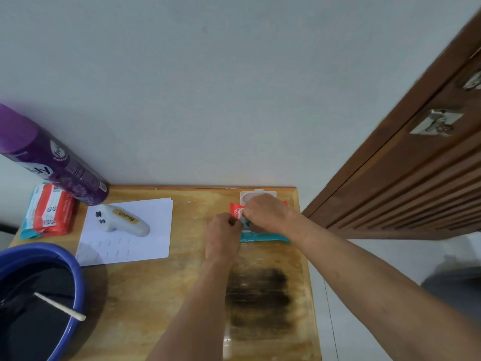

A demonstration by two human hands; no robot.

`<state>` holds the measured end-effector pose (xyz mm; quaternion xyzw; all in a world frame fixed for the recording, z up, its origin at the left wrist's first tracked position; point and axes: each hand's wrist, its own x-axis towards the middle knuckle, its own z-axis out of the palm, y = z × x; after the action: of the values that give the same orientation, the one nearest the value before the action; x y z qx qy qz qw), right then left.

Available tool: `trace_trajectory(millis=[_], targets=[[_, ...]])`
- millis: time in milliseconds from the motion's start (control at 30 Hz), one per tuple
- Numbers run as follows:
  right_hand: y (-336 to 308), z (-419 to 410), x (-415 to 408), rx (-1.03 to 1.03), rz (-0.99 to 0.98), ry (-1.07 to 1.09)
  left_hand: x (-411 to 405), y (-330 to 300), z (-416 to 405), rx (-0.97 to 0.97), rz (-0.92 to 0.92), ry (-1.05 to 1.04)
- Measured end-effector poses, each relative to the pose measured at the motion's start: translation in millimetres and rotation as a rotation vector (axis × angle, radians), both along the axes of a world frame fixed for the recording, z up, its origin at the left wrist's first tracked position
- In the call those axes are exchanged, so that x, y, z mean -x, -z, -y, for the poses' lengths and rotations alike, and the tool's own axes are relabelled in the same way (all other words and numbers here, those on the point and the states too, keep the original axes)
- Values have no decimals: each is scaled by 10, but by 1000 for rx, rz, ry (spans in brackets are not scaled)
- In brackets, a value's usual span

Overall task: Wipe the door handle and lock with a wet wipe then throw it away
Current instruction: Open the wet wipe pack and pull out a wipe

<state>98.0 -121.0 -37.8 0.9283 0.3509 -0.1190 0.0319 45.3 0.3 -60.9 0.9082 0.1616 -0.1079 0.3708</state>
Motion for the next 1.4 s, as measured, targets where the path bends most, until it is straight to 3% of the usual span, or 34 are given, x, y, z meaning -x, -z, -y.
trace_trajectory(millis=[267,533,633,733,867,1000,1233,1400], targets=[[107,179,112,-383,-224,459,54,-31,43,-89,9,69],[165,275,204,-629,-327,710,148,65,86,-31,14,24],[165,327,166,-702,-352,788,202,58,93,24,81,102],[126,314,125,-587,-372,723,217,55,88,-15,117,225],[5,277,84,-360,-378,509,192,22,96,-88,116,226],[-11,274,76,-278,-322,442,191,55,100,-121,80,232],[-30,341,161,-466,-313,554,189,118,173,-232,68,221],[-22,417,267,-837,-491,829,157,156,223,-238,56,201]])
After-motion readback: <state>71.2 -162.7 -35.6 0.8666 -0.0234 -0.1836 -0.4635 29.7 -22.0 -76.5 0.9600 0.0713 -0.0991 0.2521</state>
